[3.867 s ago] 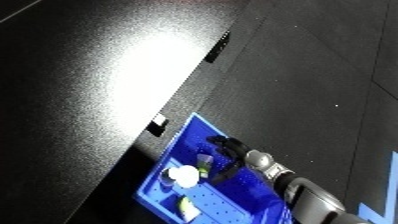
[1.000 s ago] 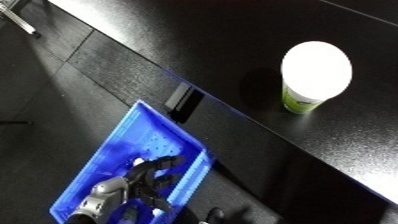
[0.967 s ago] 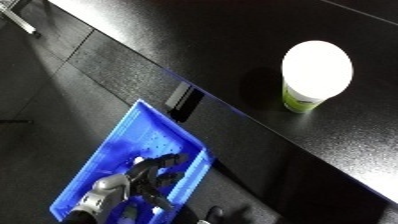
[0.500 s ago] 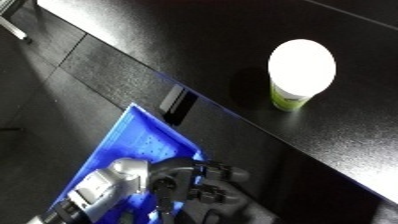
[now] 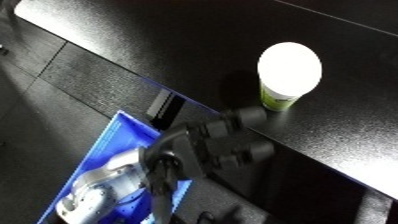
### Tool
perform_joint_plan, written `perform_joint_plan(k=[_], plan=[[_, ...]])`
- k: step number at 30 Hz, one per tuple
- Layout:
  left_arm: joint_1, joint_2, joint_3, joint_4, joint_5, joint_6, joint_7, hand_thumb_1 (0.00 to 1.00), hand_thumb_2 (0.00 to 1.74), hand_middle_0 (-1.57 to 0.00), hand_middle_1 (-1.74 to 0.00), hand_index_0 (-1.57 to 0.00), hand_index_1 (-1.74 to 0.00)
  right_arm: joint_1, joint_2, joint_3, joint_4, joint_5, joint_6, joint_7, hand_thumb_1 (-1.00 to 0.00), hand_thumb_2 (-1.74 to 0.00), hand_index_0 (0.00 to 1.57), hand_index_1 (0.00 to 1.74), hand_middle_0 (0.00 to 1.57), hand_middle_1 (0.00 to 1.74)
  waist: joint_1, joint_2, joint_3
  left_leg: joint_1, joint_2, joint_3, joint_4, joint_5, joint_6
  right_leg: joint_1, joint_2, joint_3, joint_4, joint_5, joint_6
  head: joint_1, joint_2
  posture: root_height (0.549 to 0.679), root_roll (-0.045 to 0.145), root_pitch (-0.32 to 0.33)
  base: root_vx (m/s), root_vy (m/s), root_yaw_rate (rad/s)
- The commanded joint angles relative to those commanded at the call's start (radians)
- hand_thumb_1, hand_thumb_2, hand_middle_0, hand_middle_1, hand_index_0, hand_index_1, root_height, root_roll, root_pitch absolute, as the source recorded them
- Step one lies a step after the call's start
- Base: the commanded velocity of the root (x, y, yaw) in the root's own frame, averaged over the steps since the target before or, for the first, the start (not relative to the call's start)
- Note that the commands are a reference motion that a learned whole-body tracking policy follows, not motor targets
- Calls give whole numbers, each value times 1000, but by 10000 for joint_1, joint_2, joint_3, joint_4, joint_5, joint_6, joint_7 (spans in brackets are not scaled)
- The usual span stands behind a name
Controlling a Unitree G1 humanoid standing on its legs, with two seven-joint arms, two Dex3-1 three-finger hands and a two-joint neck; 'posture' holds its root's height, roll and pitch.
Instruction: Pick up the object and place it into the box
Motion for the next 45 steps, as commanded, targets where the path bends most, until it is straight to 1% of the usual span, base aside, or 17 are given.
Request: perform_joint_plan(k=[1, 3, 4, 6, 9, 11, 17, 22, 26, 29, 33, 36, 39, 42, 45], plan=[[52, -108, 388, 108, 262, -508, 565, 0, 0, 0, 0, 0, 0, 58, 54, -59, 8, 31, -21, 47, 0, 0, 0, 0, 0, 0, 33, -18, -13, 11, -6, -17, -11, 12, -7, 1, -2, -9, 21, -15, -12, 72, -12, 639, 31, -61, 58, -18, 1], [156, -332, 1103, 250, 829, -1207, 1488, 0, 0, 0, 0, 0, 0, 175, 154, -175, 14, 150, -59, 158, 0, 0, 0, 0, 0, 0, 99, -49, -40, 21, -25, -54, -16, 28, -16, -7, -12, -32, 76, -43, -31, 134, -64, 638, 32, -62, 54, -20, 14], [212, -409, 1412, 274, 1090, -1449, 1859, 0, 0, 0, 0, 0, 0, 216, 182, -215, 17, 211, -79, 216, 0, 0, 0, 0, 0, 0, 112, -56, -45, 22, -28, -61, -15, 34, -24, -16, -14, -37, 103, -57, -40, 161, -67, 638, 32, -62, 42, -16, -11], [282, -511, 1729, 244, 1317, -1603, 2230, 0, 0, 0, 0, 0, 0, 260, 208, -254, 29, 274, -119, 289, 0, 0, 0, 0, 0, 0, 109, -63, -56, 24, -33, -64, -16, 38, -28, -30, -13, -43, 130, -69, -45, 161, -67, 638, 32, -62, 20, -10, -8], [271, -491, 1967, 346, 2035, -2026, 2922, 0, 0, 0, 0, 0, 0, 279, 232, -248, 30, 307, -149, 349, 0, 0, 0, 0, 0, 0, 78, -82, -74, 51, -27, -49, -42, 43, -32, -20, 15, -37, 132, -92, -54, 256, -51, 638, 32, -62, 23, -9, -47], [219, -454, 2079, 434, 2865, -2485, 3703, 0, 0, 0, 0, 0, 0, 277, 234, -224, 32, 319, -155, 372, 0, 0, 0, 0, 0, 0, 50, -90, -82, 75, -20, -26, -60, 49, -35, -8, 43, -25, 135, -114, -66, 267, -61, 638, 32, -62, 25, -6, -72], [22, -217, 2154, 734, 4780, -3369, 5342, 0, 0, 0, 0, 0, 0, 256, 175, -135, 122, 343, -175, 409, 0, 0, 0, 0, 0, 0, -64, -43, -82, 84, 6, 67, -28, 51, -28, -39, 93, 46, 211, -159, -102, 265, -19, 636, 32, -64, 14, 3, -56], [-213, 216, 1884, 964, 6499, -3650, 6490, 0, 0, 0, 0, 0, 0, 204, 80, -35, 97, 450, -82, 462, 0, 0, 0, 0, 0, 0, -185, -19, -47, 45, 37, 144, 44, 45, -12, -116, 139, 123, 301, -185, -130, 278, 25, 635, 32, -65, 9, 6, -58], [-359, 401, 1575, 1105, 7439, -3584, 6932, 0, 0, 0, 0, 0, 0, 174, 31, 37, 114, 510, -58, 488, 0, 0, 0, 0, 0, 0, -261, 5, -32, 19, 48, 183, 95, 36, 2, -163, 154, 172, 341, -184, -131, 263, 41, 634, 32, -66, 5, 9, -34], [-564, 507, 1293, 1266, 7727, -3476, 7062, 0, 0, 0, 0, 0, 0, 103, 1, 115, 154, 532, -35, 529, 0, 0, 0, 0, 0, 0, -341, 12, -23, 3, 73, 227, 128, 28, 14, -201, 168, 212, 361, -170, -117, 155, 146, 634, 31, -67, 4, 5, -37], [-1093, 646, 590, 1667, 8031, -3178, 7230, 0, 0, 0, 0, 0, 0, -63, -47, 268, 191, 540, 44, 611, 0, 0, 0, 0, 0, 0, -513, 3, 23, -13, 153, 334, 173, 29, 32, -298, 202, 302, 401, -120, -73, 76, 205, 634, 28, -68, 8, 4, -76], [-1235, 645, 427, 1788, 8052, -3135, 7262, 0, 0, 0, 0, 0, 0, -85, -39, 259, 182, 531, 65, 620, 0, 0, 0, 0, 0, 0, -509, -5, 38, -18, 170, 355, 182, 28, 32, -324, 209, 325, 416, -109, -61, 76, 205, 634, 28, -69, 2, 1, -23], [-1558, 560, 82, 2065, 8128, -2925, 7340, 0, 0, 0, 0, 0, 0, -218, -29, 346, 160, 502, 173, 565, 0, 0, 0, 0, 0, 0, -641, -19, 62, -54, 210, 419, 257, 11, 42, -407, 236, 395, 465, -88, -46, -161, 435, 633, 27, -69, 8, 9, -67], [-2053, 422, -411, 2540, 8247, -2671, 7464, 0, 0, 0, 0, 0, 0, -410, -19, 429, 141, 470, 325, 513, 0, 0, 0, 0, 0, 0, -818, -52, 103, -115, 272, 503, 370, -19, 54, -533, 279, 492, 536, -63, -25, -201, 477, 632, 25, -69, 9, 11, -102], [-2297, 341, -654, 2858, 8304, -2591, 7514, 0, 0, 0, 0, 0, 0, -490, -9, 452, 140, 448, 390, 501, 0, 0, 0, 0, 0, 0, -893, -78, 129, -137, 300, 541, 428, -39, 61, -591, 294, 531, 566, -44, -14, -226, 535, 632, 25, -69, 8, 4, -63]])
